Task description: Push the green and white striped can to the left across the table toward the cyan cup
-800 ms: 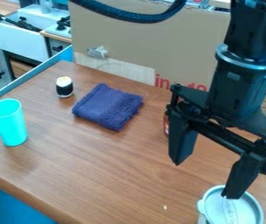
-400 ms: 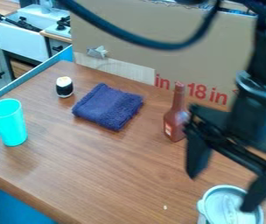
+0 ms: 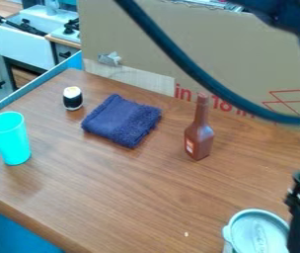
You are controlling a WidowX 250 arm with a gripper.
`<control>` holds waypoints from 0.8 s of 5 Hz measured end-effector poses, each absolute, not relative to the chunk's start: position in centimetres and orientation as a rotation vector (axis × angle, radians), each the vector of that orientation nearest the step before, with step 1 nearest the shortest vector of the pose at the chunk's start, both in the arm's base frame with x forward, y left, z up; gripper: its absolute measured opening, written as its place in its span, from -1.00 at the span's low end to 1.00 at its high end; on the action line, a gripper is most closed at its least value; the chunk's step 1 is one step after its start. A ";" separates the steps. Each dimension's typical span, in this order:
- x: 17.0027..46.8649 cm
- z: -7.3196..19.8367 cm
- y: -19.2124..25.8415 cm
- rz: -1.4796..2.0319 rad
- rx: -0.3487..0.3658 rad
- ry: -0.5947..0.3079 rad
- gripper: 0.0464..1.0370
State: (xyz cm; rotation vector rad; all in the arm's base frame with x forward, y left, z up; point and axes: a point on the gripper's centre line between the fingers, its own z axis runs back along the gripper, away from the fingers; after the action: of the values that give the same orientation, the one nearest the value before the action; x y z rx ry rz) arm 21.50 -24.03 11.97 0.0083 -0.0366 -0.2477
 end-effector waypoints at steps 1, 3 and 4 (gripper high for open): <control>21.9 9.9 -25.3 -0.237 0.009 -0.030 0.93; 23.7 7.1 -25.9 -0.222 -0.003 -0.003 0.93; 25.1 6.3 -24.7 -0.186 -0.020 0.026 0.93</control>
State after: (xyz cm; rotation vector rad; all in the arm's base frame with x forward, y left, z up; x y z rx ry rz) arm 25.07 -24.72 6.31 -0.0204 0.0257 -0.1856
